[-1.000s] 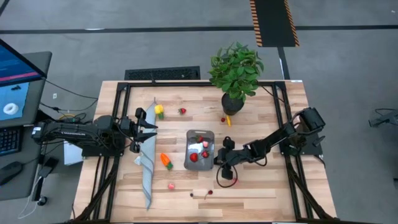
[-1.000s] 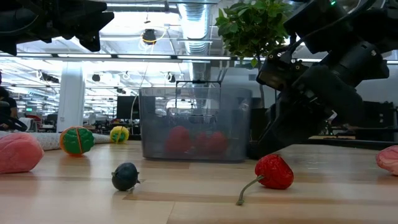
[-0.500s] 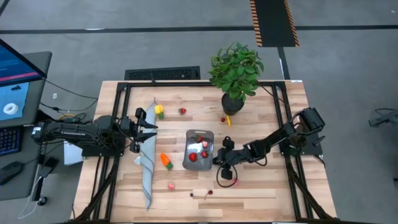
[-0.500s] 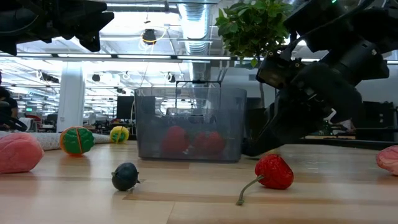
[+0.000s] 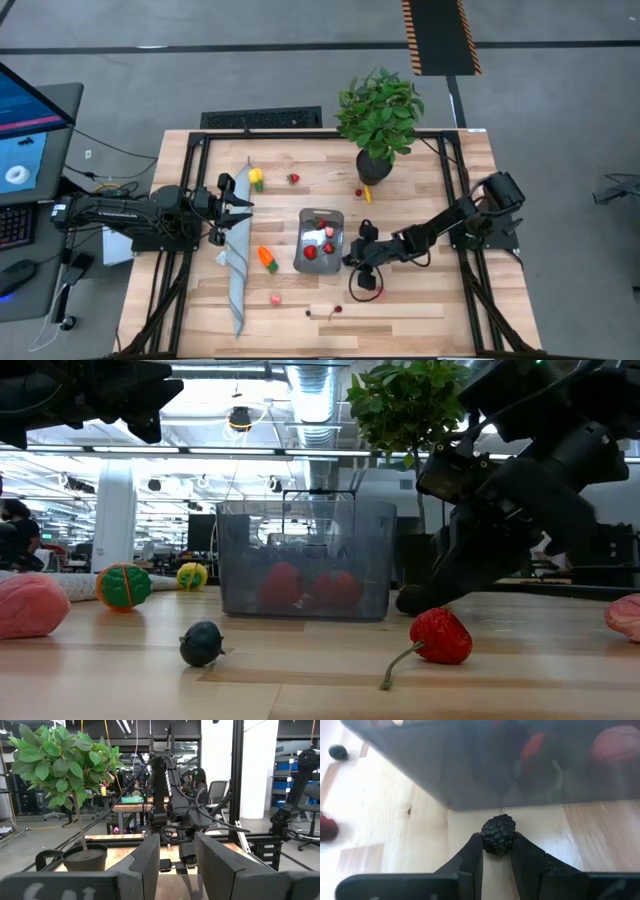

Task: Pick and placing Produce into tupperware
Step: Put the blackberry into the bin

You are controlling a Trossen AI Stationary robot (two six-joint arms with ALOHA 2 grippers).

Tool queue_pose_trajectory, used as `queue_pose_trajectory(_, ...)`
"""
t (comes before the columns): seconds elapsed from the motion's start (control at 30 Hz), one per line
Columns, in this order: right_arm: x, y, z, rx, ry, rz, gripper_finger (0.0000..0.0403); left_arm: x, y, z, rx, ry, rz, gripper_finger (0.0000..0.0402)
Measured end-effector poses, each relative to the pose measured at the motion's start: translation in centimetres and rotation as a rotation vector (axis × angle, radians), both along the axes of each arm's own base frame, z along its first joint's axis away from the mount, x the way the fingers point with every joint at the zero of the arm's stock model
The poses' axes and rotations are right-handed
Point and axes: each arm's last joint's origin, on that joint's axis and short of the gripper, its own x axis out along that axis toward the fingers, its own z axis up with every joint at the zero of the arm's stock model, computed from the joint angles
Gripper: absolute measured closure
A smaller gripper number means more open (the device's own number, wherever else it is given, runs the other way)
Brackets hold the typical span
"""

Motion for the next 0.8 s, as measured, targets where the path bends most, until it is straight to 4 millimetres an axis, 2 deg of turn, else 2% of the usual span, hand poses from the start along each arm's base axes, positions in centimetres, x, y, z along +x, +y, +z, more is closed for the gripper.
queue_pose_trajectory(0.27, -1.5, 1.4, 3.1, -0.005, -0.044, 0.032, 0.0303, 0.0, 0.0, 0.0, 0.000, 0.000, 0.000, 0.0287)
queue_pose_trajectory(0.4, -2.5, 1.4, 4.9, -0.048, -0.059, 0.007, 0.0303, 0.0, 0.0, 0.0, -0.005, 0.000, -0.001, 0.0287)
queue_pose_trajectory(0.63, -2.9, -0.4, 8.0, -0.083, -0.146, -0.007, 0.0302, 0.0, 0.0, 0.0, -0.004, -0.002, -0.001, 0.0287)
queue_pose_trajectory(0.8, -1.7, -2.2, 10.1, -0.098, -0.168, 0.009, 0.0302, 0.0, 0.0, 0.0, -0.005, -0.002, 0.003, 0.0287)
